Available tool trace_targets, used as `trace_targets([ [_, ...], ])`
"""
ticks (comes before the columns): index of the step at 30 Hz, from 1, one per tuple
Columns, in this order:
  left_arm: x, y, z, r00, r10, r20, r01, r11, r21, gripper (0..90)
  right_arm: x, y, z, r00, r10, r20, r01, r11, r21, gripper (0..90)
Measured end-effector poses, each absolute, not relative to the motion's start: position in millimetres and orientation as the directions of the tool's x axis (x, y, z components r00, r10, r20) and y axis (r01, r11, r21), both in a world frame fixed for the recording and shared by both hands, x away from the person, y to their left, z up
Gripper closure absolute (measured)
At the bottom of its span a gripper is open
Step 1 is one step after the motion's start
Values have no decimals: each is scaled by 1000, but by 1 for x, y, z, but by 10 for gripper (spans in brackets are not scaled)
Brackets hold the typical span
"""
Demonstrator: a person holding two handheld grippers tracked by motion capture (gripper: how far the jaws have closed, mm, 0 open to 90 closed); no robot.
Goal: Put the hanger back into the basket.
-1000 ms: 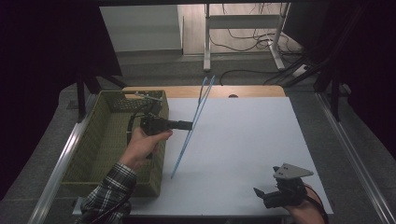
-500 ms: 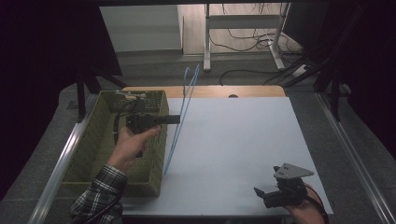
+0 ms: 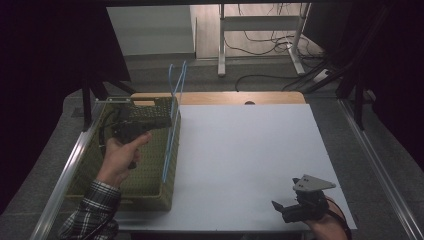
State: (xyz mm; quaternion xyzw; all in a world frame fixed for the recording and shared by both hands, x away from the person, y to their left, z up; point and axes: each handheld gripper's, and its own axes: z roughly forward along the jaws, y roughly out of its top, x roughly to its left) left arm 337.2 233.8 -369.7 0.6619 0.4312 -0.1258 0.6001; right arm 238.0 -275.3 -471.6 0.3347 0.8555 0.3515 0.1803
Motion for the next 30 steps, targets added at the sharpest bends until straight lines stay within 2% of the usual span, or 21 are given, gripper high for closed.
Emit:
trace_targets([
  [15,320,280,-374,540,495,-681,697,191,691,877,238,-275,-472,-710,700,-75,448,531,719,0],
  [30,296,318,-391,440,575,-690,654,321,685,877,238,-274,-472,-709,701,-78,450,534,716,0],
])
